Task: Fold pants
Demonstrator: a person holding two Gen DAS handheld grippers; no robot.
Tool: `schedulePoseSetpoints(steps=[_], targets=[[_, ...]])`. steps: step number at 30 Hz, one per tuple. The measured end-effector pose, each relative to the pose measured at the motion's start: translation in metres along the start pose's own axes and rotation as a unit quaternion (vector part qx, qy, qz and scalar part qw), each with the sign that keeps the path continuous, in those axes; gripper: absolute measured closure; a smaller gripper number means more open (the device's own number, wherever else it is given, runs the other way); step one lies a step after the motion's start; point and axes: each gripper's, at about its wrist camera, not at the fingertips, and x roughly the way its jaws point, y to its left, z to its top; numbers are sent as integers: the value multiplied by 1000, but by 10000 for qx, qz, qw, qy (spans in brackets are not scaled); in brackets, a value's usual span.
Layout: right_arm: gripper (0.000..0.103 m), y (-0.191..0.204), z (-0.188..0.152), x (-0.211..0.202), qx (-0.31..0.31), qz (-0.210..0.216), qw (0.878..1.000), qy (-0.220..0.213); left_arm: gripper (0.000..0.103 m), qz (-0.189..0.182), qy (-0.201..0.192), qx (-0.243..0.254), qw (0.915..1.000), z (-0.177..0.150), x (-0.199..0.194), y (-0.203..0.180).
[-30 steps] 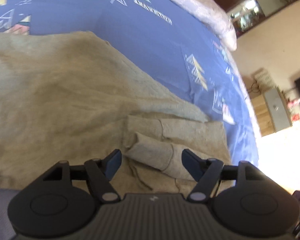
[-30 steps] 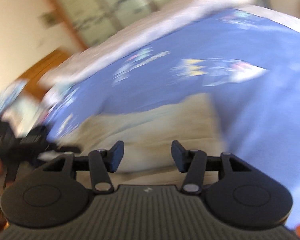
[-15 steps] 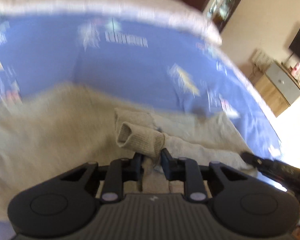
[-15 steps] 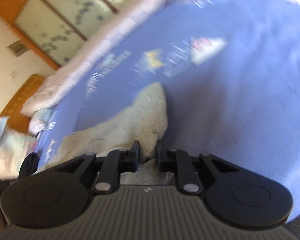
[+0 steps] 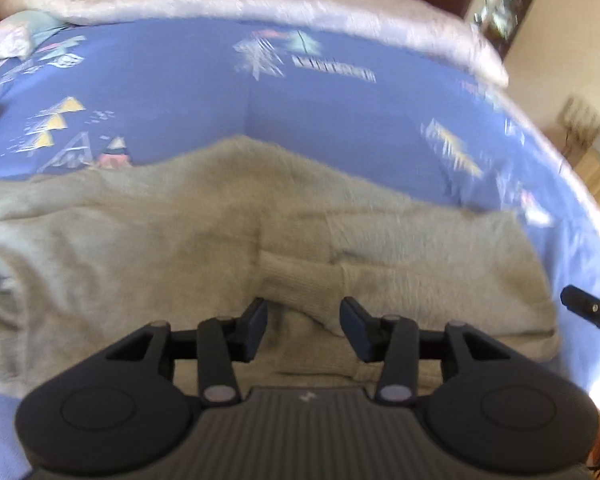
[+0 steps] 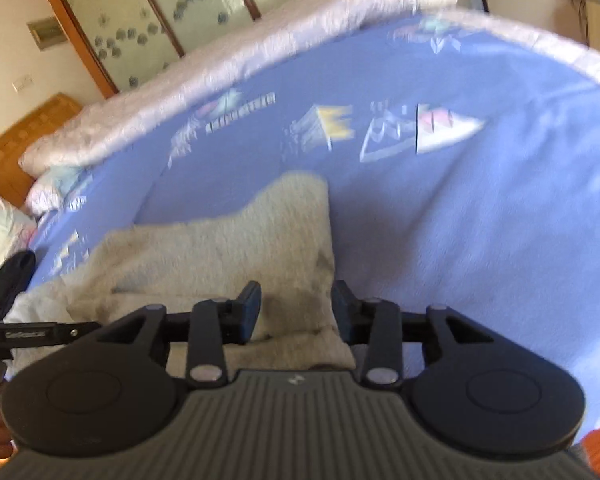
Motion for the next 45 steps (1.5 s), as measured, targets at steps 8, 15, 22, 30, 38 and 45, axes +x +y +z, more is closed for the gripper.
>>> schedulePoseSetpoints(steps=[8, 15, 22, 30, 38, 45], targets=[[63, 23, -19, 49, -425, 209, 9966, 667, 59, -138, -114, -1179, 9929, -30, -54, 87], [60, 32, -22, 49, -682, 46, 9949, 742, 59, 267, -726, -2359, 9687, -36, -103, 178], [61, 56, -17, 36, -554, 575, 9958, 443, 62, -151, -1133, -2499, 9615, -2, -98, 204], [66, 112, -18, 82, -743, 926, 9897, 797, 67, -256, -731, -1958, 9776, 36, -32, 199], [72, 105, -22, 115, -250, 678, 9876, 1392, 97, 786, -543, -1408, 9854, 31, 10, 202], [53, 32, 8, 42, 696, 222, 9972, 125, 77, -85, -888, -2427, 9660, 31, -40, 210]])
